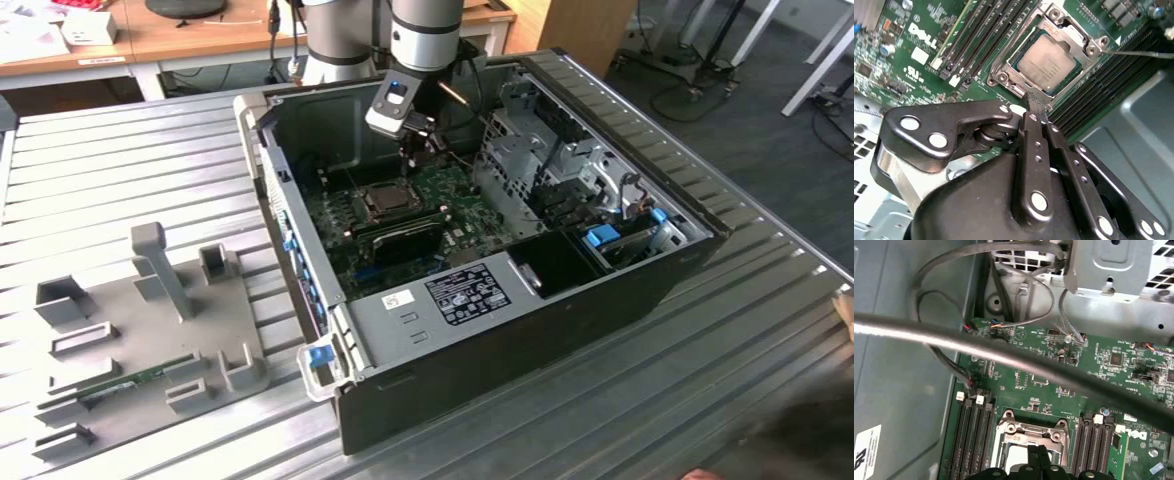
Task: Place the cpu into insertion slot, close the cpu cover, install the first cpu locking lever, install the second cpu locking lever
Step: 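Close the cpu cover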
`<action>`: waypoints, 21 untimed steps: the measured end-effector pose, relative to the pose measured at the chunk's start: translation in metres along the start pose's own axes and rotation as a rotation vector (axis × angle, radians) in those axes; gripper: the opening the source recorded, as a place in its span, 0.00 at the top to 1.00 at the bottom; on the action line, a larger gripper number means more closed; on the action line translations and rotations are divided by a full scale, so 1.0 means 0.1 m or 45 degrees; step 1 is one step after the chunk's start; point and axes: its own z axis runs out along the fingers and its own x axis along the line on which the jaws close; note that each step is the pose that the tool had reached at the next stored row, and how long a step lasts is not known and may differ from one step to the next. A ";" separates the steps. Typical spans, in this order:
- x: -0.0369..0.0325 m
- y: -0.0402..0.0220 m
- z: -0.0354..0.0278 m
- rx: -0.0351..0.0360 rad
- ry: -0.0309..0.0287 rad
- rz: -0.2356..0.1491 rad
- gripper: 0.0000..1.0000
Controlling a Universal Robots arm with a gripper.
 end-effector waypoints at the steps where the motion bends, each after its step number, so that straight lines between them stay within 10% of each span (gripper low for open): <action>1: 0.000 0.000 0.000 0.0000 0.0001 0.000 0.90; 21: 0.001 -0.005 0.001 0.0008 0.0015 -0.058 0.90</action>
